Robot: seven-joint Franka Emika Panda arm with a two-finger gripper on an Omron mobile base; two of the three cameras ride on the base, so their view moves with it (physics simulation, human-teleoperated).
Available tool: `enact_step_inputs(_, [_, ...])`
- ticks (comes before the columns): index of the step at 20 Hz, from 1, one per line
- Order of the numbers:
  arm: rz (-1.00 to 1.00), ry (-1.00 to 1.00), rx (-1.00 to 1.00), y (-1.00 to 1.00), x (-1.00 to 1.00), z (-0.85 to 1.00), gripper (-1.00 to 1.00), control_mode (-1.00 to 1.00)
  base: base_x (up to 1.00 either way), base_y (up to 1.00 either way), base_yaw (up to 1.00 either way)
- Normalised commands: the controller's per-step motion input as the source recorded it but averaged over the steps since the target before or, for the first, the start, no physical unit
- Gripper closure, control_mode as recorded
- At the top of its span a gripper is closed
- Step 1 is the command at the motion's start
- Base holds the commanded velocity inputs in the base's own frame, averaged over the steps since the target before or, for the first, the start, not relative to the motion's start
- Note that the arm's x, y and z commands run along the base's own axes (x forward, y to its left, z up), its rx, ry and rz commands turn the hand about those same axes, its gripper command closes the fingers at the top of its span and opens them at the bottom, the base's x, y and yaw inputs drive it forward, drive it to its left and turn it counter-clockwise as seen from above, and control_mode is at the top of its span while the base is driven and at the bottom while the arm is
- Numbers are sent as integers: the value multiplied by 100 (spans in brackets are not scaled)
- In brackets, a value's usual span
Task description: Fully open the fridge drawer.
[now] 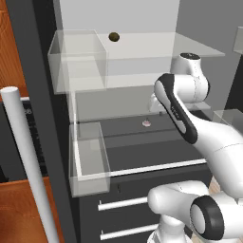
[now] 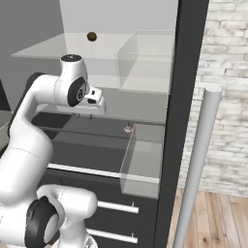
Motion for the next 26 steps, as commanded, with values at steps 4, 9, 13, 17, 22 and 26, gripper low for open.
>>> enact_step_inputs(4, [0,1,0,0,-3,-1,-100,-100,0,0,0])
enact_step_inputs(9, [0,0,-1,0,-20,0,-100,-100,0,0,0])
enact_step_inputs(13, [0,0,0,0,-39,0,-100,-100,0,0,0])
enact_step_inputs(17, [0,0,0,0,-45,0,-100,-100,0,0,0])
enact_step_inputs(22, [0,0,0,0,-6,0,-100,-100,0,0,0])
enact_step_inputs(26, [0,0,0,0,0,0,-100,-100,0,0,0])
